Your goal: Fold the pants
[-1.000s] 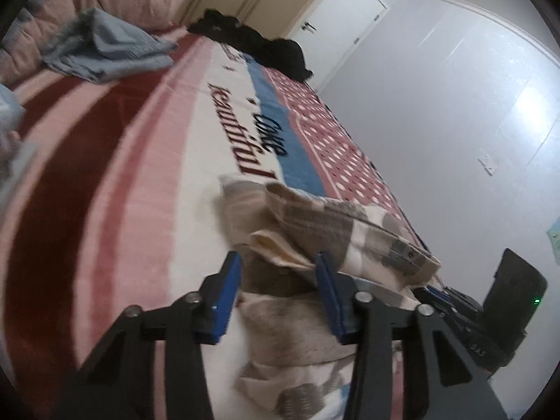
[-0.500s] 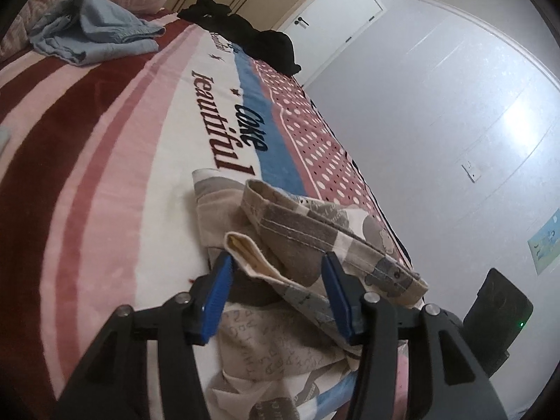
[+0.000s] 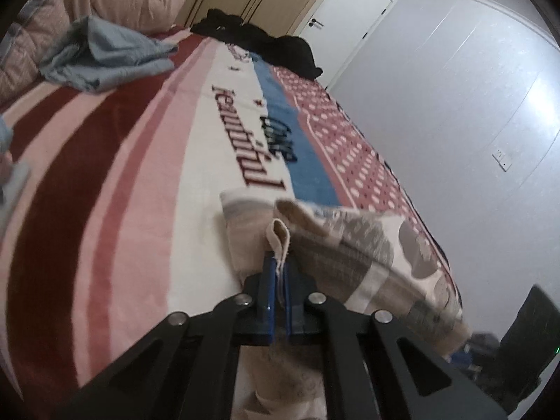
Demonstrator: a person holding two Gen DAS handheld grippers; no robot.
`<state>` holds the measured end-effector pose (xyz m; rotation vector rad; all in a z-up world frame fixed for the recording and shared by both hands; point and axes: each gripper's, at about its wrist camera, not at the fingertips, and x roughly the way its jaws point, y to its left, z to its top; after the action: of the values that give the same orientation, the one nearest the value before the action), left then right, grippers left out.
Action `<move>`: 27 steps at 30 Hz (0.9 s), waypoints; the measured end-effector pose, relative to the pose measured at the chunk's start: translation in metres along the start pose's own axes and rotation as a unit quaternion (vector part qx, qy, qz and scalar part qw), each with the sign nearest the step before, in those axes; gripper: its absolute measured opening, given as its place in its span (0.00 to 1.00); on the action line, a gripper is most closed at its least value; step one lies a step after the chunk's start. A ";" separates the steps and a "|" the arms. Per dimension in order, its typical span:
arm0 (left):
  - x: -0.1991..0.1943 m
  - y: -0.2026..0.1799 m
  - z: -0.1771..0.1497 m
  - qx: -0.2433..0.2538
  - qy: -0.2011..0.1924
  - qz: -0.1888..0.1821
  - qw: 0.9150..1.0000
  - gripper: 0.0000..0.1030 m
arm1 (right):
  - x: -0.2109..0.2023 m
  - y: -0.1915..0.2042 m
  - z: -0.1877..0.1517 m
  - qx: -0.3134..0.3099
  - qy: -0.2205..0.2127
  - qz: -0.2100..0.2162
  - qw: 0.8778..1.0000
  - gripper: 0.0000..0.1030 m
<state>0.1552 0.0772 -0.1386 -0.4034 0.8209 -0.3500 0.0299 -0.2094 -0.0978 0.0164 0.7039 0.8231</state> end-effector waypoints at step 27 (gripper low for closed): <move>-0.033 -0.030 -0.011 0.069 0.010 0.006 0.998 0.54 | -0.032 -0.021 0.013 -0.001 -0.024 -0.074 0.997 0.33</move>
<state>0.1211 0.0634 -0.1100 -0.2665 0.8141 -0.3967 0.0372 -0.2424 -0.0753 -0.0165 0.6507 0.6797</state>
